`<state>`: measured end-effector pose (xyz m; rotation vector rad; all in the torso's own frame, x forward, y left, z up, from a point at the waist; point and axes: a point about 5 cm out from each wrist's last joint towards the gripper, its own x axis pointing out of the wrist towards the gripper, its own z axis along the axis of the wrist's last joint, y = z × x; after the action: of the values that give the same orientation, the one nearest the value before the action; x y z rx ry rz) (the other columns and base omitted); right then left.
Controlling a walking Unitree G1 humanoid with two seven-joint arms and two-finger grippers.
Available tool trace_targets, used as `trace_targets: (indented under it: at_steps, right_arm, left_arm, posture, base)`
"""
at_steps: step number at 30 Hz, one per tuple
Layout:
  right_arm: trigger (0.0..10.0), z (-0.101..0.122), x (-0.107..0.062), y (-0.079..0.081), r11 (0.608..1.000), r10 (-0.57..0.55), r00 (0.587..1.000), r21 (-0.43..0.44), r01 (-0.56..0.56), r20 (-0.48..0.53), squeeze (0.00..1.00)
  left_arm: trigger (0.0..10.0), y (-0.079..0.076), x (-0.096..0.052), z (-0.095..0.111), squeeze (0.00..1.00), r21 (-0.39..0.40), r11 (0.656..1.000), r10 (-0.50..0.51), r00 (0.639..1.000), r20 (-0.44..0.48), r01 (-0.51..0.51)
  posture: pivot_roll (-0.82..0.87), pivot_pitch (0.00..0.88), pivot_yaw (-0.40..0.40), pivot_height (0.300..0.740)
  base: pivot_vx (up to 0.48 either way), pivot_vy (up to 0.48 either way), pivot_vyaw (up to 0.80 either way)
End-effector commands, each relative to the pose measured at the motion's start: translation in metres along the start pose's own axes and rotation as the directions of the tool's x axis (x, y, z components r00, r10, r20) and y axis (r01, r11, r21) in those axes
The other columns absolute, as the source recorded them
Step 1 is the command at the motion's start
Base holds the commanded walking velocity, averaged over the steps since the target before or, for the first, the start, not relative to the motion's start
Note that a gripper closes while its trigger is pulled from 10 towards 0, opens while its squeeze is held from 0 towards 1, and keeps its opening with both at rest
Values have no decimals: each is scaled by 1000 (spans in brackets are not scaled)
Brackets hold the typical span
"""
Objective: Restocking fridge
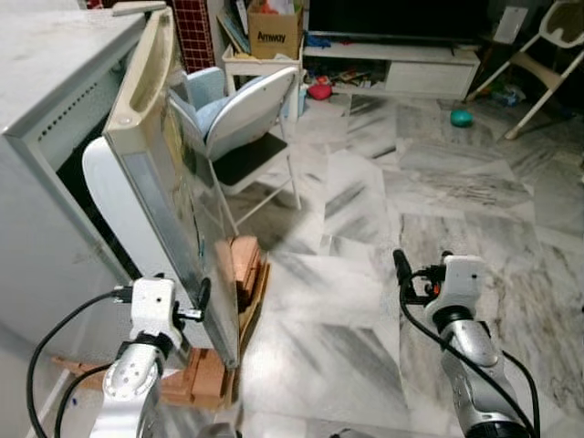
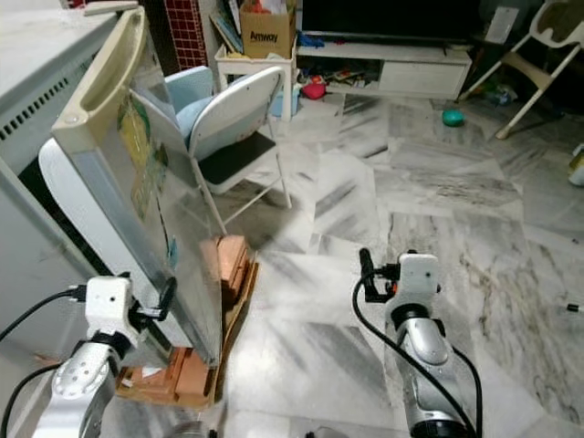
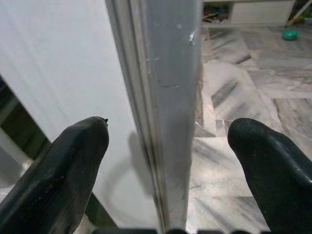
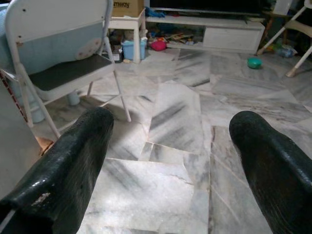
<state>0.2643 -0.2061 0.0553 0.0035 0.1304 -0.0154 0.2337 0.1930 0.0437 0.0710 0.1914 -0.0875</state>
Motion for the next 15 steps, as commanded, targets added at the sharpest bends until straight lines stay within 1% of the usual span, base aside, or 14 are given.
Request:
trace_targets:
  at_steps: [1, 8, 11, 13, 15]
  right_arm:
    - [10000, 2, 3, 3, 1000, 12, 1000, -4, -12, 2, 0]
    - [10000, 1, 4, 3, 1000, 19, 1000, -12, -19, -6, 0]
    - [10000, -1, 2, 1, 1000, 14, 1000, -16, -14, -12, 0]
    - [10000, -3, 0, 0, 1000, 8, 1000, -18, -8, -21, 0]
    - [10000, -4, -1, 0, 1000, 8, 1000, -18, -8, -23, 0]
  left_arm:
    - [10000, 3, 2, 4, 0, 11, 1000, 9, 1000, 6, -9]
    - [10000, 8, 2, 1, 0, 27, 999, 45, 999, -3, -45]
    - [10000, 10, 3, 1, 0, 33, 998, 62, 998, -1, -62]
    - [10000, 15, 7, 0, 0, 52, 994, 99, 995, -10, -99]
    - [10000, 17, 8, 1, 0, 46, 993, 112, 994, -10, -112]
  posture:
    - [20, 0, -23, 740]
    - [20, 0, -25, 740]
    - [18, 0, -24, 740]
    - [13, 0, -23, 740]
    - [10, 0, -23, 740]
  base:
    - [0, 0, 0]
    - [0, 0, 0]
    - [0, 0, 0]
    - [0, 0, 0]
    - [0, 0, 0]
